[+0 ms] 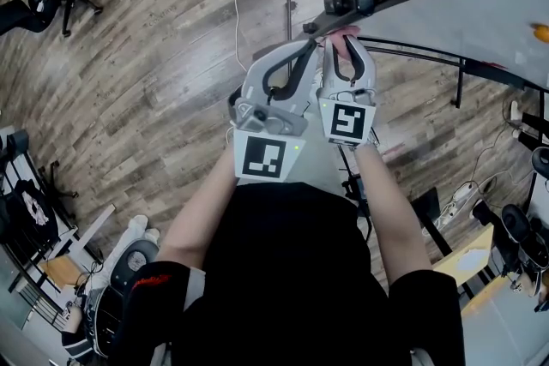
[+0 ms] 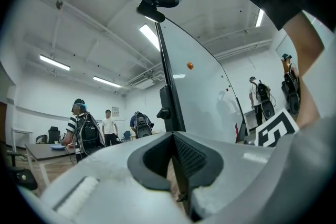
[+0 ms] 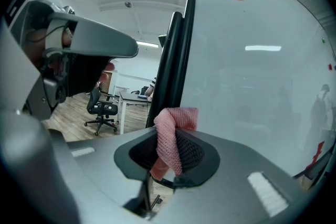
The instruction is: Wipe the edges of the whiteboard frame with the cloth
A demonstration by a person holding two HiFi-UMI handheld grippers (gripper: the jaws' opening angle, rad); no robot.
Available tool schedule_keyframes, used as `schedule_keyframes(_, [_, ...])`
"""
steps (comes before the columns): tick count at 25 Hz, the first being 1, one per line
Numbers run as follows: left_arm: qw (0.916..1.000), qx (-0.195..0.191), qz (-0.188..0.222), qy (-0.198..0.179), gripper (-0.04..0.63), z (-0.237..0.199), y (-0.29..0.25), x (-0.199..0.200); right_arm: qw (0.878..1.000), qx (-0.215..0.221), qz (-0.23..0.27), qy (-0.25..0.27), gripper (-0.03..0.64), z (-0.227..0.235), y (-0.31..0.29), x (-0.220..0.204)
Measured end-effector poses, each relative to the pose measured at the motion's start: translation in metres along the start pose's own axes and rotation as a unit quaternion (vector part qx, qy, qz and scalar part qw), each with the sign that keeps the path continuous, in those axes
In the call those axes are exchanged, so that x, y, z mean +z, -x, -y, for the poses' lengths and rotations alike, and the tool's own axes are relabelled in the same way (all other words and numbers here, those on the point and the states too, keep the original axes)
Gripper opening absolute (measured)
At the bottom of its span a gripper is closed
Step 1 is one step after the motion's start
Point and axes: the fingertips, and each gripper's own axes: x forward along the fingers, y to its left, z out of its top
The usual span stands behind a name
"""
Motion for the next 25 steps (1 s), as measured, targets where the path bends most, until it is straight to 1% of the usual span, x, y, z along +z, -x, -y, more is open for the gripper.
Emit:
schedule_keyframes(11, [1.0, -0.006, -0.007, 0.0, 0.0, 0.005, 0.0, -0.008, 1.0, 0.003, -0.022, -0.006, 0.066, -0.003, -0.003, -0.018])
schedule_keyframes(18, [1.0, -0.004, -0.008, 0.002, 0.0, 0.005, 0.001, -0.011, 1.0, 0.005, -0.017, -0.006, 0.066, -0.005, -0.005, -0.023])
schedule_keyframes(25, [0.9999, -0.002, -0.011, 0.003, 0.0, 0.003, 0.001, -0.015, 0.999, 0.007, -0.035, -0.009, 0.066, -0.006, -0.006, -0.036])
